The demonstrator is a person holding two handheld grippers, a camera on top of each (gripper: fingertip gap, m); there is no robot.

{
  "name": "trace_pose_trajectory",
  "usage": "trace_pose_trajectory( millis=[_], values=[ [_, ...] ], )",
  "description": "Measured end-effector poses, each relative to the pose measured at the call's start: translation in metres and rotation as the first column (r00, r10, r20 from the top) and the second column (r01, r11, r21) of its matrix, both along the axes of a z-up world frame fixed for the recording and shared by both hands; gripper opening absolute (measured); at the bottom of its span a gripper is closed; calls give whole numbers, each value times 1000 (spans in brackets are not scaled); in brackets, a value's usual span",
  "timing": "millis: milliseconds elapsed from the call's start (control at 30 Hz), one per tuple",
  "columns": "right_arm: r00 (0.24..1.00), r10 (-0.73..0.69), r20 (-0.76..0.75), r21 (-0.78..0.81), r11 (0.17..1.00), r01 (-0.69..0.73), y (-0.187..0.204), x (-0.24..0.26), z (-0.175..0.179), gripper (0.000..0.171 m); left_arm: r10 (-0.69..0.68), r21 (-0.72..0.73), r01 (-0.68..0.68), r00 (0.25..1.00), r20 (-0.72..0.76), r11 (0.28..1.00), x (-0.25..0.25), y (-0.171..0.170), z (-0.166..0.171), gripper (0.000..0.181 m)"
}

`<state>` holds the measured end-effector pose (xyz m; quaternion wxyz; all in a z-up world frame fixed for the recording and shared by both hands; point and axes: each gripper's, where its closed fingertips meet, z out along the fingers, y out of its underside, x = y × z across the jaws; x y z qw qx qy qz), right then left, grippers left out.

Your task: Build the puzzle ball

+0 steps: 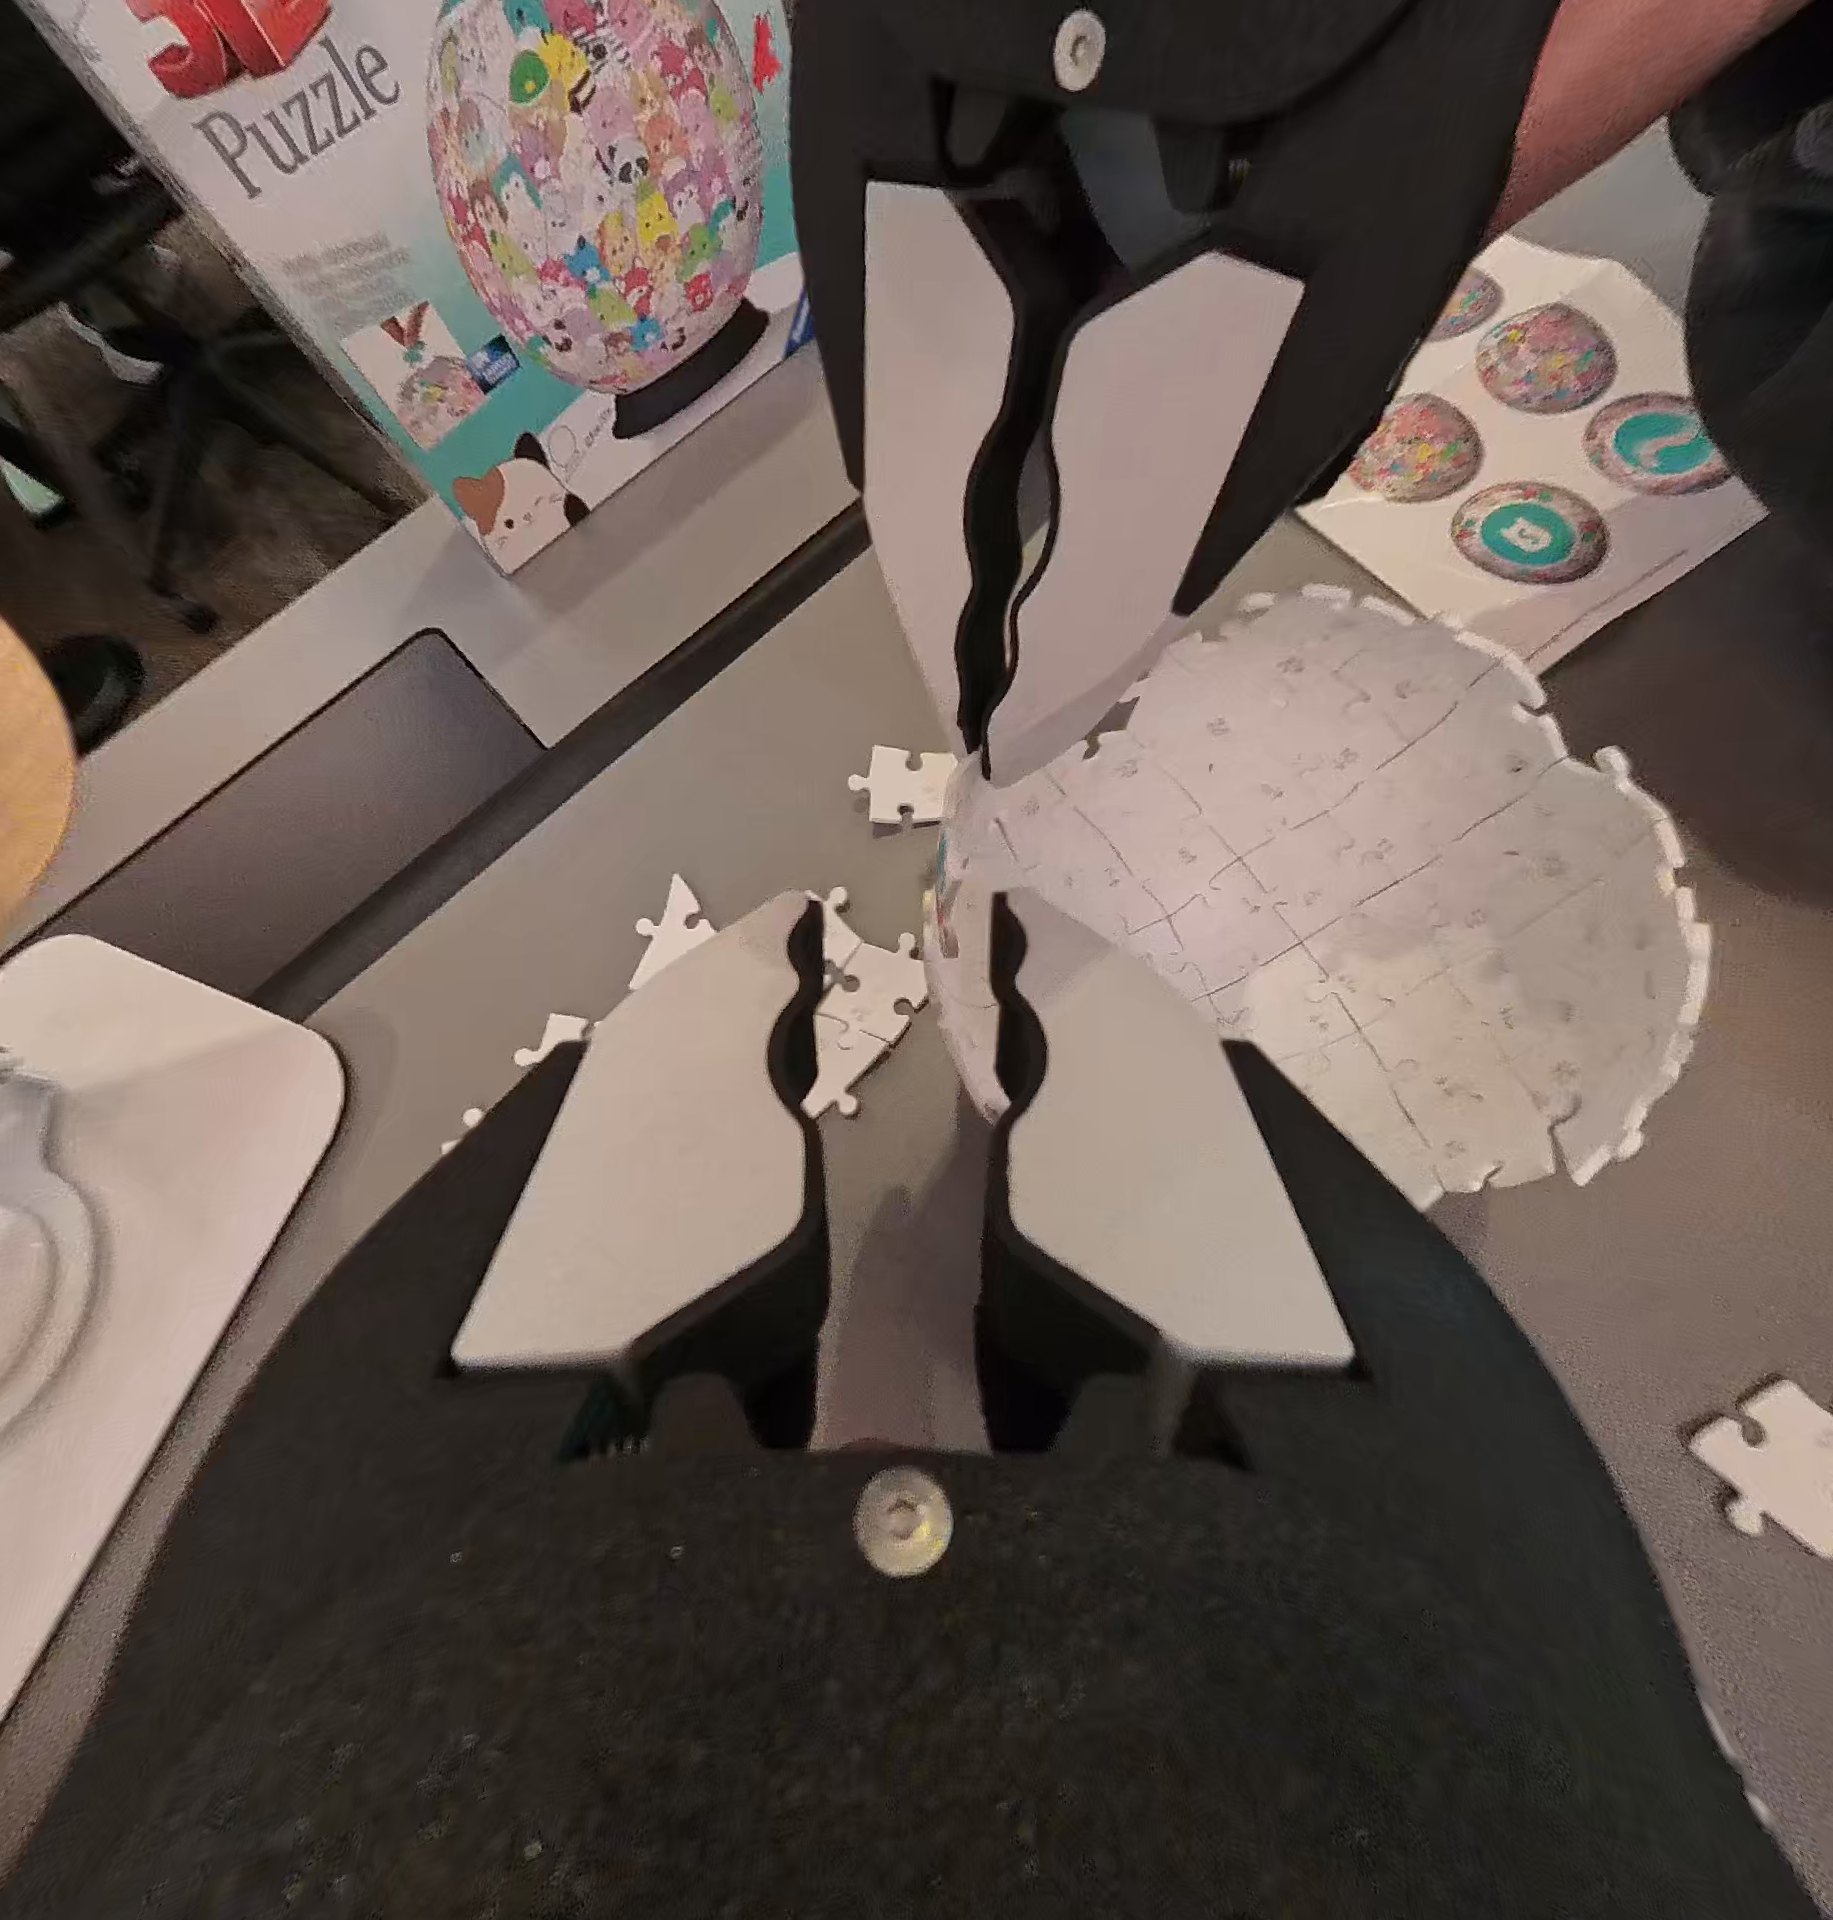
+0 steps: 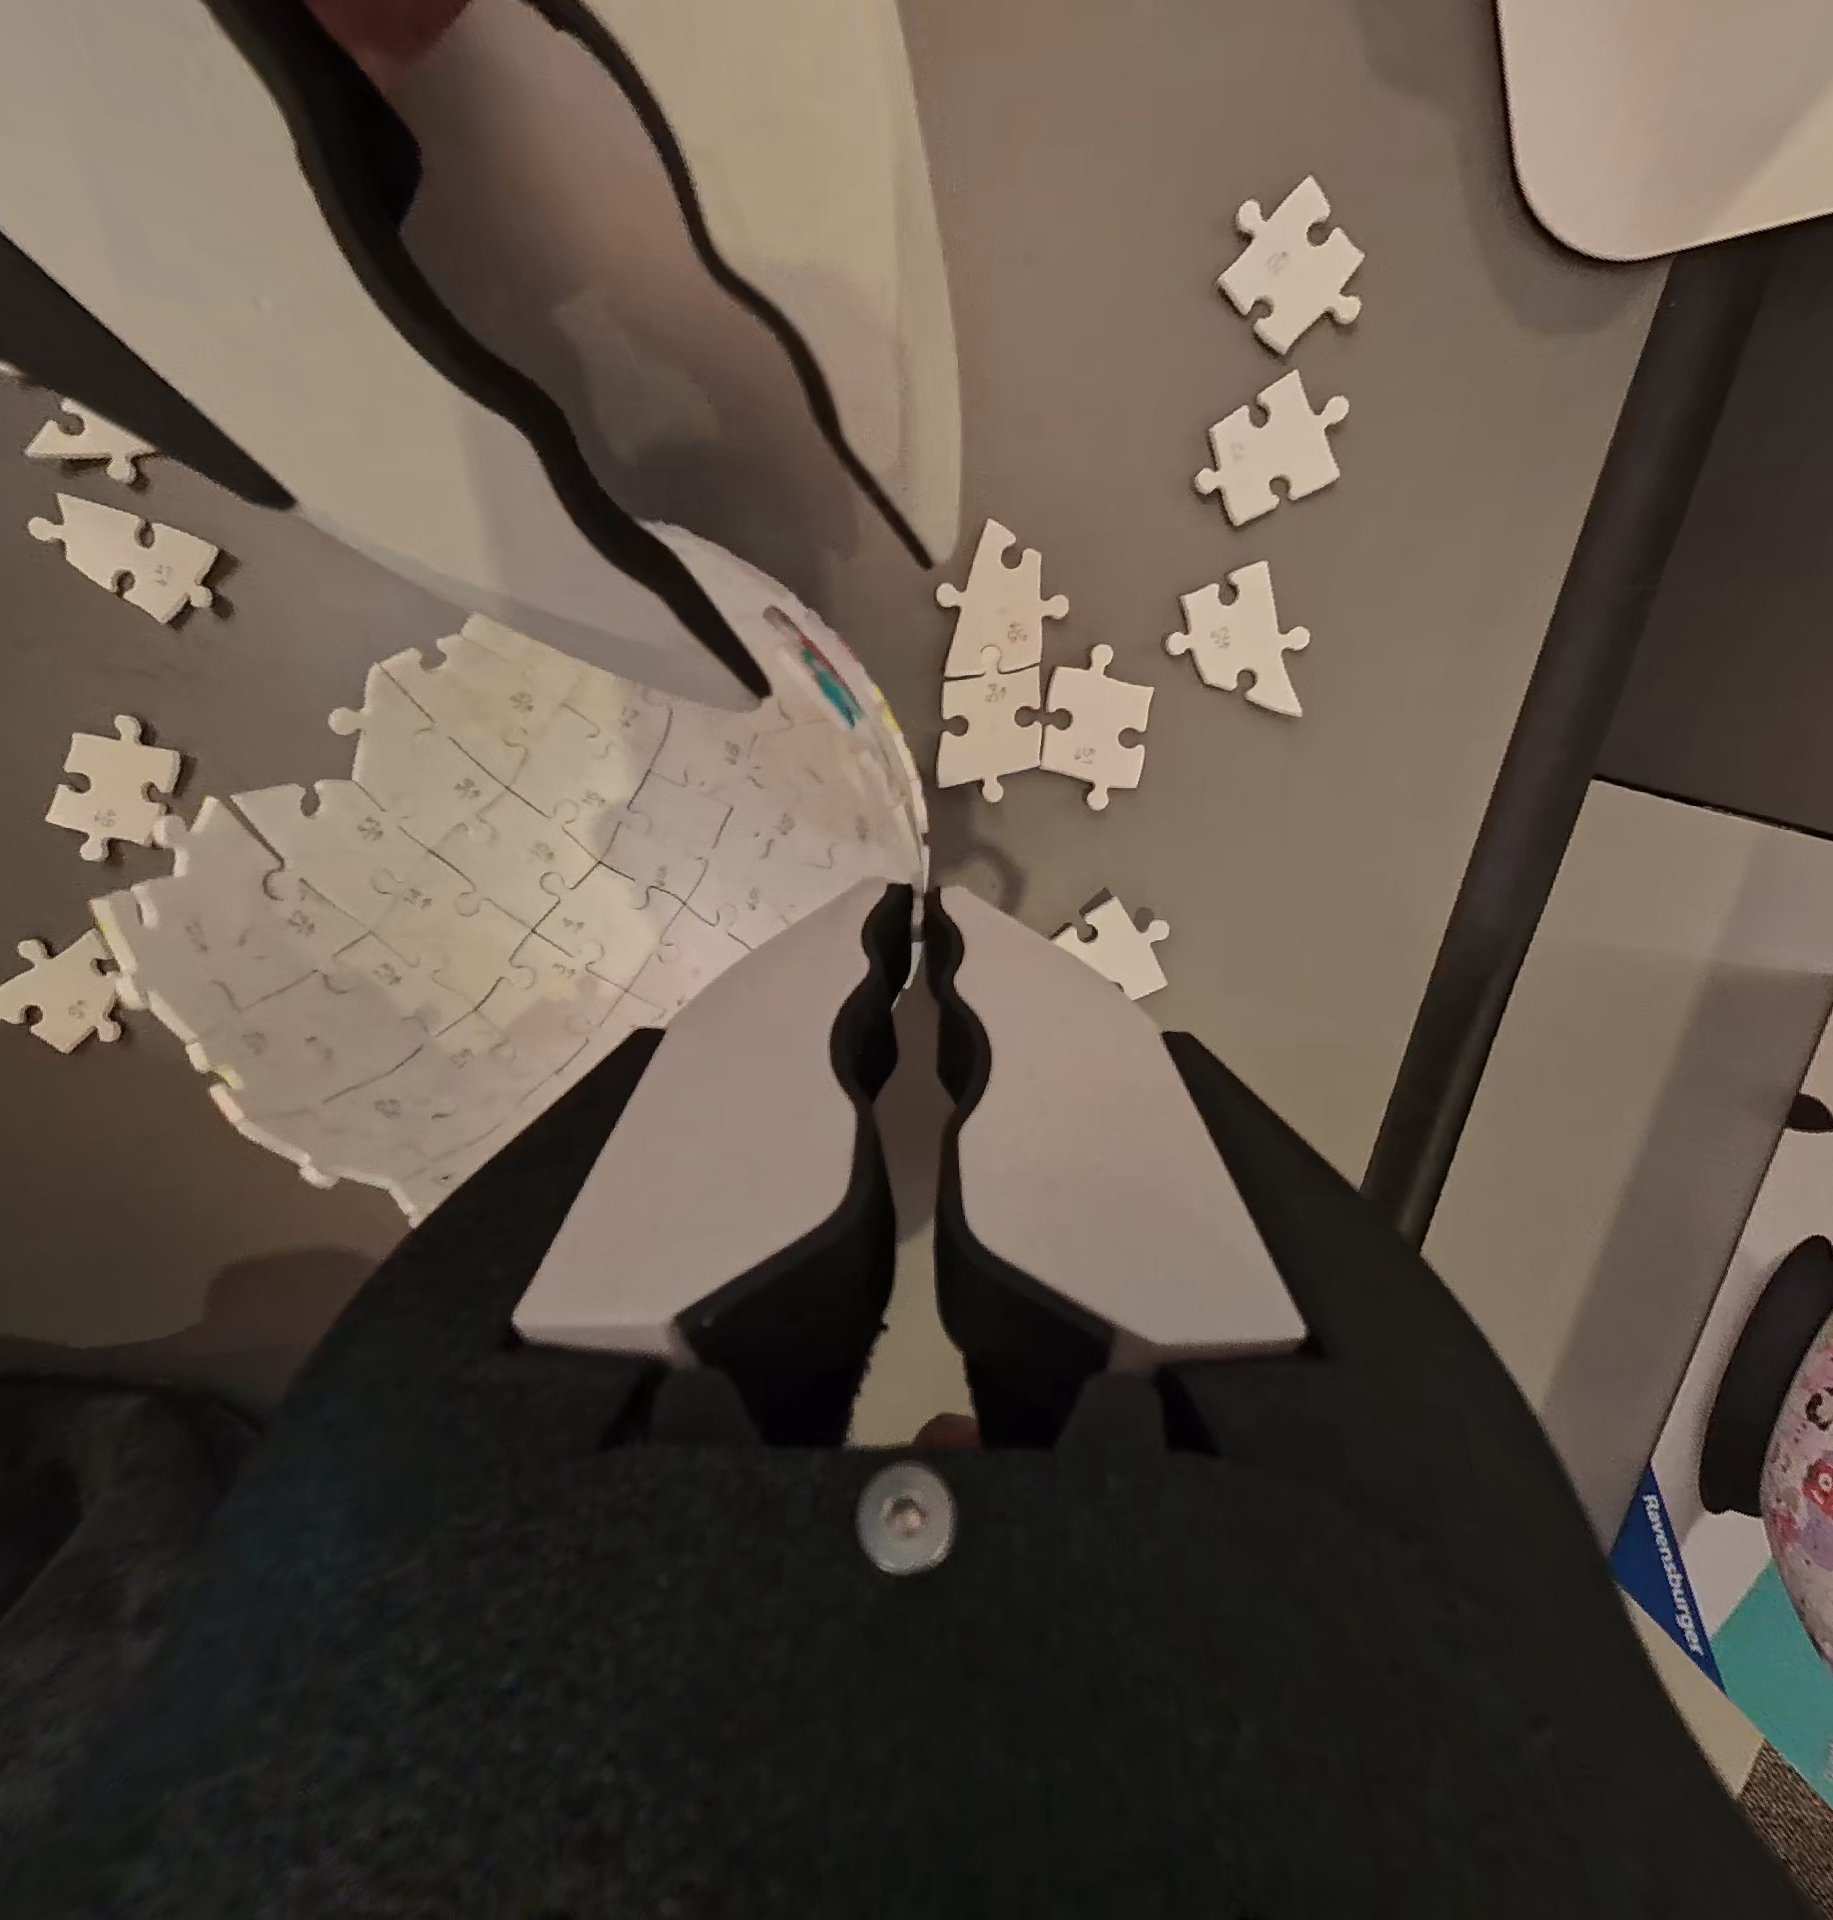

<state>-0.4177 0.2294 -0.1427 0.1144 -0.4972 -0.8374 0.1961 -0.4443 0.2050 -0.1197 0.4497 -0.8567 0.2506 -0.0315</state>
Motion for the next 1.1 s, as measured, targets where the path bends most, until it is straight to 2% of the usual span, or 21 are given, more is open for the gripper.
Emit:
trace_pose_trajectory(
  millis=[67,333,700,1100],
  values=[
    [1000,-4,0,6,1000,4,1,-1,-1,2,0,10,1,1000,-29,1000,1,0,-1,22],
    [1000,-3,1,4,1000,3,1,-1,-3,2,-1,-1,1,998,-65,1000,2,1,-8,14],
    [1000,19,-24,103,995,-17,3,-1,-6,2,19,-10,-19,998,-67,1000,-1,1,-8,20],
    [998,-51,-33,26,998,51,5,-1,2,2,28,-21,-31,994,-104,999,-2,1,-12,25]
  ],
)
